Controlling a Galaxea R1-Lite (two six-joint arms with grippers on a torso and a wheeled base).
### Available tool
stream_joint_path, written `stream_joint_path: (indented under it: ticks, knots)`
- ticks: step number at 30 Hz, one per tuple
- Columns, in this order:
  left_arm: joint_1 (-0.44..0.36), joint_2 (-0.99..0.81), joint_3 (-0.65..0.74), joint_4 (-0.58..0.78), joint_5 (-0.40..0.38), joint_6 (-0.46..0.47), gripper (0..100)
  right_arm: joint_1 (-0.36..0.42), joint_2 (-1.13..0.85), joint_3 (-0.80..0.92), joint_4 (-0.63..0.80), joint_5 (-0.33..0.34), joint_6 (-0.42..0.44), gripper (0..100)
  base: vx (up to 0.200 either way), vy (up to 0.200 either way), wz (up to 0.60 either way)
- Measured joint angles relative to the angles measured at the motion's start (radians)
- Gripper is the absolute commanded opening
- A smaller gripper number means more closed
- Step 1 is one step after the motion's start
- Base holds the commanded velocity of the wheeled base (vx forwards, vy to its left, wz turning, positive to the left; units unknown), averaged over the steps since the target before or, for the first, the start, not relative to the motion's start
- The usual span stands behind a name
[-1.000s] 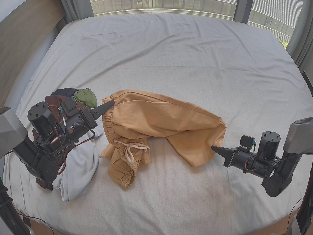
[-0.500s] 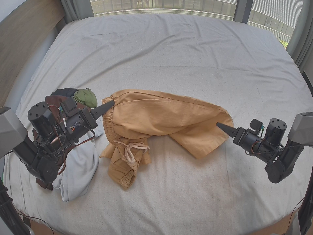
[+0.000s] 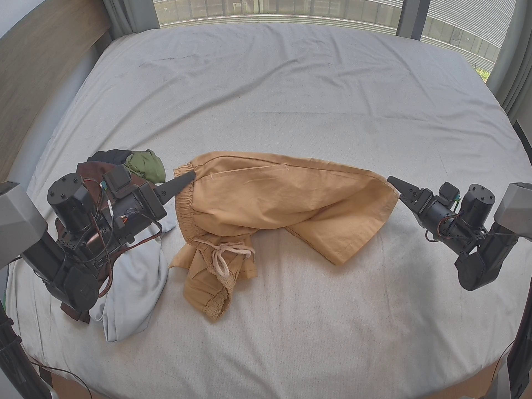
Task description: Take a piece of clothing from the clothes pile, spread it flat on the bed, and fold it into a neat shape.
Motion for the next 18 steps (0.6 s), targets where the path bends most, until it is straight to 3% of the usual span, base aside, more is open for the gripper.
stream_joint_path:
  ticks: [18]
  knots:
    - [-0.003,-0.003,0.000,0.000,0.000,0.000,0,0.009,0.083,-0.014,-0.001,-0.001,0.003,100,0.000,0.000,0.00]
